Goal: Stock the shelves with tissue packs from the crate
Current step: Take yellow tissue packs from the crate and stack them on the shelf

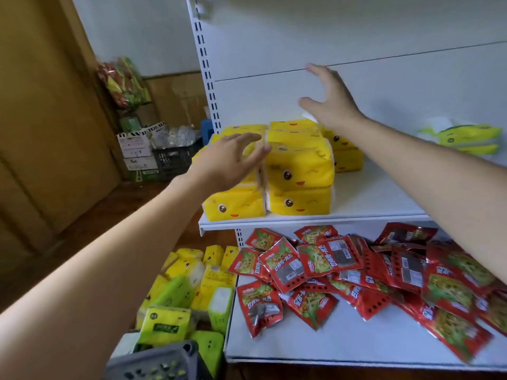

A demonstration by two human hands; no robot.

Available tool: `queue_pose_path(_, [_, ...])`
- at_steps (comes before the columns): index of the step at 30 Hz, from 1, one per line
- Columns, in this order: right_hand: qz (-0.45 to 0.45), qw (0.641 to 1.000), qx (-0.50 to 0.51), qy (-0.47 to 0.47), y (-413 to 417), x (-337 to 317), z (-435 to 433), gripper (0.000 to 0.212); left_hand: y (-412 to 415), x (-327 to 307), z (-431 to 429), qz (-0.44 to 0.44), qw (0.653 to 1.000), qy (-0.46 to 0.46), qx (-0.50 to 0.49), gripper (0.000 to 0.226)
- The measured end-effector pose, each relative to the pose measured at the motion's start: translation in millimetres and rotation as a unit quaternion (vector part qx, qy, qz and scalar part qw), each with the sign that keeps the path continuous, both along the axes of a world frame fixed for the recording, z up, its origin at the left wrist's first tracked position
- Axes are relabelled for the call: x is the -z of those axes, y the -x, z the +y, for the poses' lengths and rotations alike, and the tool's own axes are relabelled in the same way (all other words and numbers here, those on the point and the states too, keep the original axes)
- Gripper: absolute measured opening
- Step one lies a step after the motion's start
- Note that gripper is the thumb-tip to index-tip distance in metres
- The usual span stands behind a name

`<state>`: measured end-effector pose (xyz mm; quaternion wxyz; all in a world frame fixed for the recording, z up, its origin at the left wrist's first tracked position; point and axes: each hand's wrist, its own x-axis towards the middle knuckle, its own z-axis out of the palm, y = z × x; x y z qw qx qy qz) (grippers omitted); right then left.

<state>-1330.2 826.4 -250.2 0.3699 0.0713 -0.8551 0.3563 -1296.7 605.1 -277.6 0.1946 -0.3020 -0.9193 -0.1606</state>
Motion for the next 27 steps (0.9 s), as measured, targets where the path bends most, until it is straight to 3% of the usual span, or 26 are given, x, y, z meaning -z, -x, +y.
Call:
queue_pose_path(7, [-0.049, 0.983, -0.158, -0.083, -34.7, 29.5, -166.7, 0.050, -39.8, 26.5, -133.0, -0.015, 0.990, -0.081, -0.119, 0.041])
queue_pose_path(13, [-0.104, 0.951, -0.289, -0.041, -80.5, 107.5, -311.7, 0.046, -94.2, 104.4, -265.2, -0.097, 0.960, -0.106, -0.240, 0.037])
queue_pose_path(20, [-0.315, 0.870, -0.379, -0.030, -137.6, 236.6, -436.6, 0.048, -160.3, 202.2, -374.4, -0.237, 0.917, -0.093, -0.308, 0.035])
queue_pose_path(24, [-0.420, 0.817, -0.390, -0.058, -153.6, 288.8, -470.5, 0.047, -186.3, 239.3, -409.6, -0.282, 0.904, -0.062, -0.316, 0.034])
queue_pose_path(27, [-0.459, 0.794, -0.390, -0.078, -163.0, 322.9, -479.6, 0.049, -198.6, 258.7, -433.6, -0.357, 0.874, -0.018, -0.329, 0.037])
